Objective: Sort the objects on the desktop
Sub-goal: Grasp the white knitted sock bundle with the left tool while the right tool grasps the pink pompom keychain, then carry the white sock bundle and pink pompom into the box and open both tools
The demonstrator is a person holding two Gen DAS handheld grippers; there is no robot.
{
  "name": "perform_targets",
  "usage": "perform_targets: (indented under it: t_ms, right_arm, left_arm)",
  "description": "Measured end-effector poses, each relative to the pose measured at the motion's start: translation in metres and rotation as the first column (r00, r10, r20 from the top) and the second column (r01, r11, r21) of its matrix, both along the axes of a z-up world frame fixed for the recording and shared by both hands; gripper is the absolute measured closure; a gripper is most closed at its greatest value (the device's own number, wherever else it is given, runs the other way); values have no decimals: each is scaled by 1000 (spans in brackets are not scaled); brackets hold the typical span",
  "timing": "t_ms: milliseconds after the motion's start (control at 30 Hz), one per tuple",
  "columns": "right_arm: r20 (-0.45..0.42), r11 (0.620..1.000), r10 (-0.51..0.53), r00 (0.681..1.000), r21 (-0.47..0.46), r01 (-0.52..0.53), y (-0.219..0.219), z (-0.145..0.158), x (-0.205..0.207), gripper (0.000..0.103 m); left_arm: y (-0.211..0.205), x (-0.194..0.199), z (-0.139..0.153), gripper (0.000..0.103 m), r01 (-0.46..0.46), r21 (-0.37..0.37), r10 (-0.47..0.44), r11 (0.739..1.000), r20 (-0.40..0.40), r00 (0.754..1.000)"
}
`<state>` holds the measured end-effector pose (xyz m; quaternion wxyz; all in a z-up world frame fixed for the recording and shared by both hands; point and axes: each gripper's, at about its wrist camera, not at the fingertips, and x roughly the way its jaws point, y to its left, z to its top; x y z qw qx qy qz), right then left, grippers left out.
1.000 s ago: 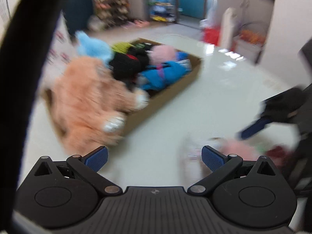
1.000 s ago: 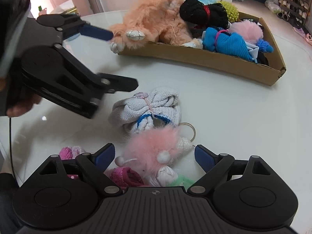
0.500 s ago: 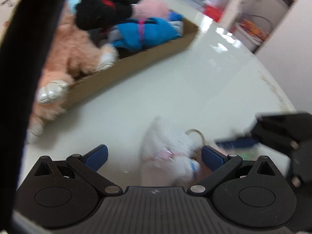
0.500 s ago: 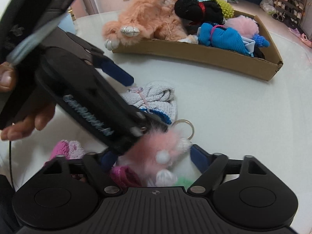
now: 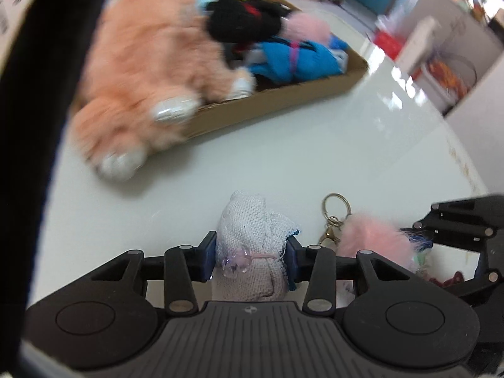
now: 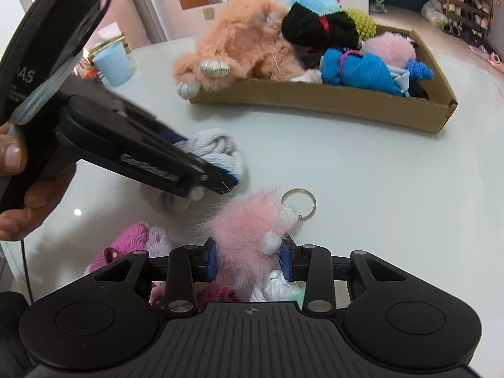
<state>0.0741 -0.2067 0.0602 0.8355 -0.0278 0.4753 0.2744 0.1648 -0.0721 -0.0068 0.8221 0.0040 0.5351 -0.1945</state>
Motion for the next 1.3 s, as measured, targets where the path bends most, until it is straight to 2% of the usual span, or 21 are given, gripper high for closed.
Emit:
perform_targets:
  t_ms: [133,300,467,567,900,1000,1100,1300]
  right_arm:
    - [19,1000,-3,1000,21,3,-4,7,2,60]
    - [45,999,-20,999,39,19,-14,14,6,61]
    - [75,998,-40,996,41,37,-32,23,7,61]
    - [94,998,-65,993,32,63,-49,32,11,61]
    - [161,991,-131,978,21,129,-109,67,21,61]
    - [194,992,-118,974,63,107,-115,85,23,61]
    - [231,992,-98,968,102,76,-113,105,24,61]
    - [292,988,-50,955,154,4,-102,135,25,61]
  left_arm:
    - [24,-6,3,64,-75,-69,75,995,-4,997]
    - [53,-23,16,63,-129,-68,132,989,40,990]
    - [66,-32,27,63,-166,-52,170,985,98,981]
    - [84,-37,43,63,-190,-43,194,981,130,972]
    - [127,-69,72,63,-260,21,251,965,191,949]
    - [121,-72,80,63,-239,0,233,971,224,946]
    - [101,-72,91,63,-201,12,189,980,283,940]
    - [60,-72,116,63,-144,26,121,989,411,903]
